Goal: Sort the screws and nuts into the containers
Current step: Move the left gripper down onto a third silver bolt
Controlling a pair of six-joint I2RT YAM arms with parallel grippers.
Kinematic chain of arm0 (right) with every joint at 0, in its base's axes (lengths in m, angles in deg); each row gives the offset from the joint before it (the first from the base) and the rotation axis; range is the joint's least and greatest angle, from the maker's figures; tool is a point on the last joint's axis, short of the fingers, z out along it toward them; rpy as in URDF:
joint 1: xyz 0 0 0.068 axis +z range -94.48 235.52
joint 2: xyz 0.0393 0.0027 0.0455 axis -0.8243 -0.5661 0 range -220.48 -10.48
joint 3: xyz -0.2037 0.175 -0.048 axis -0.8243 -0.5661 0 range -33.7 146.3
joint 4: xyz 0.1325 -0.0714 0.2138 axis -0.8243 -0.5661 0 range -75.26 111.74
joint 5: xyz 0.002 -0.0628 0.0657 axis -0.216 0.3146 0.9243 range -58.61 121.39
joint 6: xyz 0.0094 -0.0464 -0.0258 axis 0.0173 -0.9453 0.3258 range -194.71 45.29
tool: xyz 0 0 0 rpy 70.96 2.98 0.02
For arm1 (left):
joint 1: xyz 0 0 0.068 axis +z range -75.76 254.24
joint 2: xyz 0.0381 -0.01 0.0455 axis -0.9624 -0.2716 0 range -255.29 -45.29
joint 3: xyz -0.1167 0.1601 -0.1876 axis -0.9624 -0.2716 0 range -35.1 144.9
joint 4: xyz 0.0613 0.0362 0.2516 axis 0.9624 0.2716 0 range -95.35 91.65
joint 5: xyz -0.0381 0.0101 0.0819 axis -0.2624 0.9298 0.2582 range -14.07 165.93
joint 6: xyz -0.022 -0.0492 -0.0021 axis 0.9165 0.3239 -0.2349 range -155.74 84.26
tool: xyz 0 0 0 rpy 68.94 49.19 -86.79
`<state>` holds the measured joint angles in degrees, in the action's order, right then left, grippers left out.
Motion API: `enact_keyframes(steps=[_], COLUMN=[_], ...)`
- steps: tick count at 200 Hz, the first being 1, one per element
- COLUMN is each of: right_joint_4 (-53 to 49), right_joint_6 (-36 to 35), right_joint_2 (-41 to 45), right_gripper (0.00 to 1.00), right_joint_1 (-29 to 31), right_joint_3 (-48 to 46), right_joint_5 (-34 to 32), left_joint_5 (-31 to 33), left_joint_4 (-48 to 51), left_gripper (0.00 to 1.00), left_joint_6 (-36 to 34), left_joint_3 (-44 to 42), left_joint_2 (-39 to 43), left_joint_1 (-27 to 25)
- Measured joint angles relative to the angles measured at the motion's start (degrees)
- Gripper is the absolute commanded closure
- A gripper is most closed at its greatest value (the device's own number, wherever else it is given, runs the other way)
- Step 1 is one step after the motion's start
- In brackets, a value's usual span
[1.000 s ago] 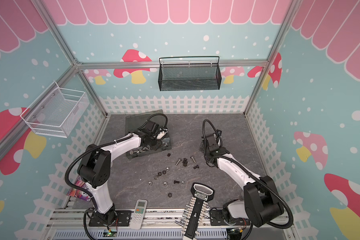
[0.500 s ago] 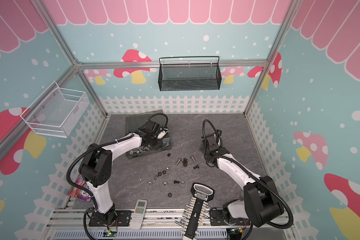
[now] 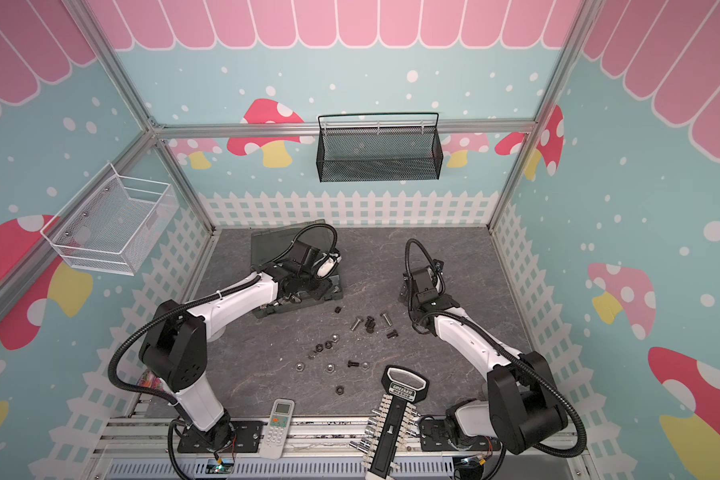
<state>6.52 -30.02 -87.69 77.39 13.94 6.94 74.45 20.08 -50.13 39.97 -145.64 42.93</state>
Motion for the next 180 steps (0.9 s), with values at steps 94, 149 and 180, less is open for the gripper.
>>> enact_keyframes(steps=[94, 149, 180], right_joint_4=[0.02, 0.02, 0.04], right_joint_6=[0.00, 0.02, 0.17], right_joint_2=[0.00, 0.17, 0.26], right_gripper=[0.02, 0.02, 0.02], right_joint_1=[0.00, 0.00, 0.00], right_joint_3=[0.00, 0.00, -0.33], right_joint_5=[0.00, 0.00, 0.00], left_joint_5=[5.73, 5.97, 6.03], left_joint_4=[-0.98, -1.05, -1.03], left_gripper=[0.48, 0.50, 0.50], left_joint_6=[18.91, 25.44, 25.92], left_joint_3=[-5.35, -5.44, -5.44], left_joint_2=[1.66, -1.97, -5.79], left_joint_1=[-14.58, -15.23, -16.02])
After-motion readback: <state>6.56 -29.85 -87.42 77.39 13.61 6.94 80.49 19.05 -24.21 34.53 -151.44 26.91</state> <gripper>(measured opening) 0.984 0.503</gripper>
